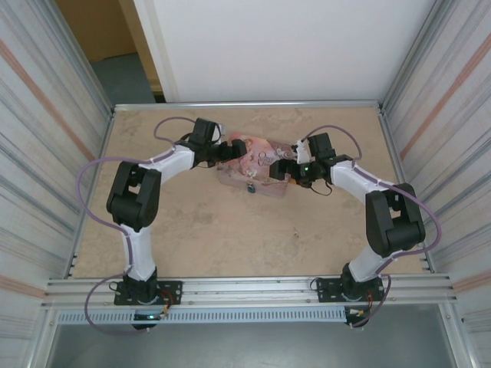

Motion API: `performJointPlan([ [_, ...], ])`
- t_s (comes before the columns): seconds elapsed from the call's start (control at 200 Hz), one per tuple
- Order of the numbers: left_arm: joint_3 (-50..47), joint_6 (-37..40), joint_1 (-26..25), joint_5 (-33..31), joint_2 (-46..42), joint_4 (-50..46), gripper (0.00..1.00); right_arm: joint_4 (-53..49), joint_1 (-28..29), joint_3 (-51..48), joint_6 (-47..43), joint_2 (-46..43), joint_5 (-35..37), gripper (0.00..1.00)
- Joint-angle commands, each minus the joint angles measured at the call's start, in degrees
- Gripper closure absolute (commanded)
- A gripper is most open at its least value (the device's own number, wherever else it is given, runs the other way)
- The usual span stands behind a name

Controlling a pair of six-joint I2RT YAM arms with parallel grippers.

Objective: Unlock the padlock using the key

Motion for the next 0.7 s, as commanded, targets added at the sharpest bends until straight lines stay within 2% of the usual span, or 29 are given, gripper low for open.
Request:
performJointPlan([
  [0.0, 2.0, 0.9, -1.0, 5.6, -1.8, -1.1, 0.01, 2.3, 2.4, -0.4, 2.2, -0.9, -0.9, 0.01],
  [0.165, 2.0, 1.5, 0.1, 5.5, -1.9, -1.6, 0.01, 0.8, 2.3, -0.5, 2.6, -2.2, 4.9, 0.01],
  [0.346, 0.4, 3.6, 1.3, 2.5, -5.8, -3.2, 0.01, -4.0, 2.0, -0.7, 1.4, -6.9, 13.4, 0.01],
  [0.696, -11.2, 5.0, 3.9, 0.6, -21.4, -3.4, 0.01, -21.5, 1.2, -1.4, -1.9, -20.4, 23.9, 0.01],
])
